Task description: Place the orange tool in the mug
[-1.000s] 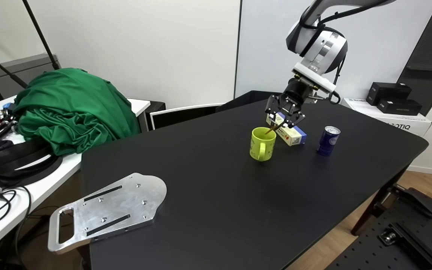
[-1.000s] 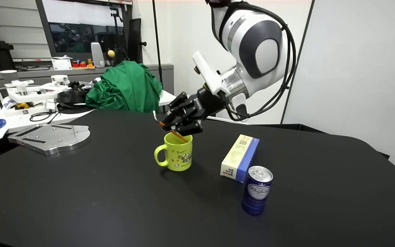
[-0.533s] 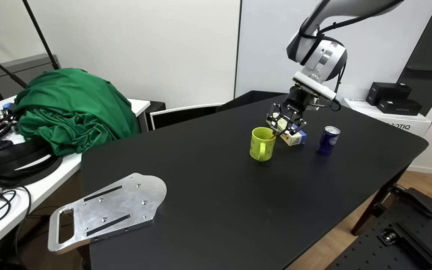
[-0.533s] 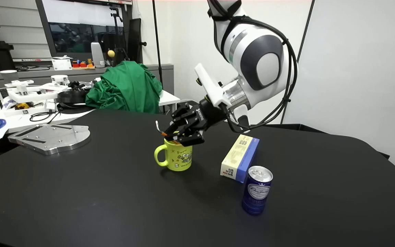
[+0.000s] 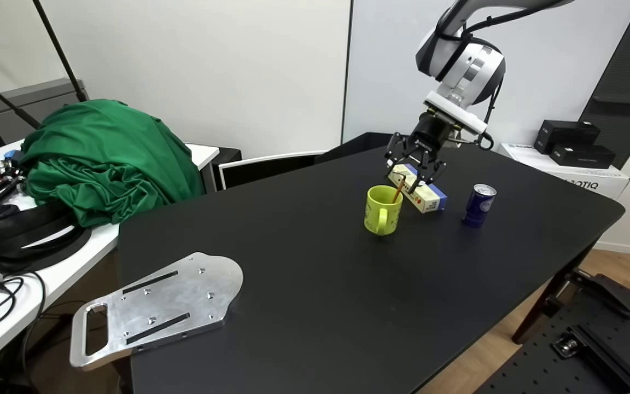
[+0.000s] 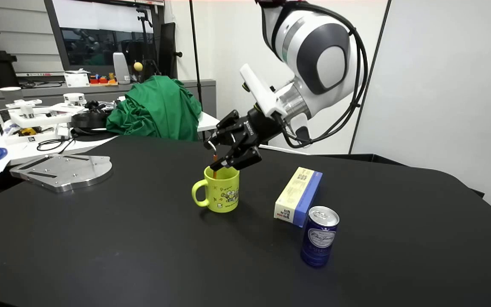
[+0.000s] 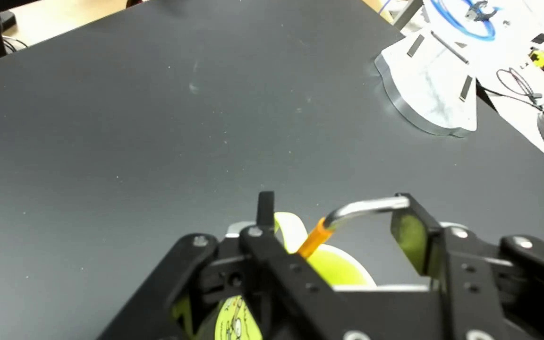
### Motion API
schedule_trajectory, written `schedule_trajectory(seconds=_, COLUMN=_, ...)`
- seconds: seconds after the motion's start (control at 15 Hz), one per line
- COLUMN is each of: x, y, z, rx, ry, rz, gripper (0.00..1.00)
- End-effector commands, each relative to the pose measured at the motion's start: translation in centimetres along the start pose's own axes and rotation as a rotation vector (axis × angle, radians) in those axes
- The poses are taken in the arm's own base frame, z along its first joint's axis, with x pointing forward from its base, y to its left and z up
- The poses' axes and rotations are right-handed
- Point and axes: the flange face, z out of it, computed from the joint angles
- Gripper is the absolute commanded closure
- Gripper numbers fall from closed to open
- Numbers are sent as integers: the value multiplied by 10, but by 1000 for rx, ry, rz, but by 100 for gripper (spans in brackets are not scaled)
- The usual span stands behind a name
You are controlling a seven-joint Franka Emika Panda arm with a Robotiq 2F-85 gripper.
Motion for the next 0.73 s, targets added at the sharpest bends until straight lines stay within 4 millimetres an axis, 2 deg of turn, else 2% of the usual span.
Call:
schedule_trajectory(seconds=0.0, x=-33, y=-26, z=-15, rx=-14, ry=27, rz=-45, gripper=3)
schedule_trajectory(seconds=0.2, x=-57, y=-43, z=-16, rx=-21, ry=23, rz=-89, gripper=0)
schedule_trajectory(seconds=0.27, x=-35, y=-37, z=-17, rx=-8, ry=21, rz=-76, gripper=0)
schedule_trajectory(seconds=0.4, x=-40, y=-42, z=-18, rx=-10, ry=24, rz=-86, gripper=0)
schedule_trajectory(seconds=0.67, x=-34, y=-35, z=-14, rx=-8, ry=16, rz=-79, gripper=0)
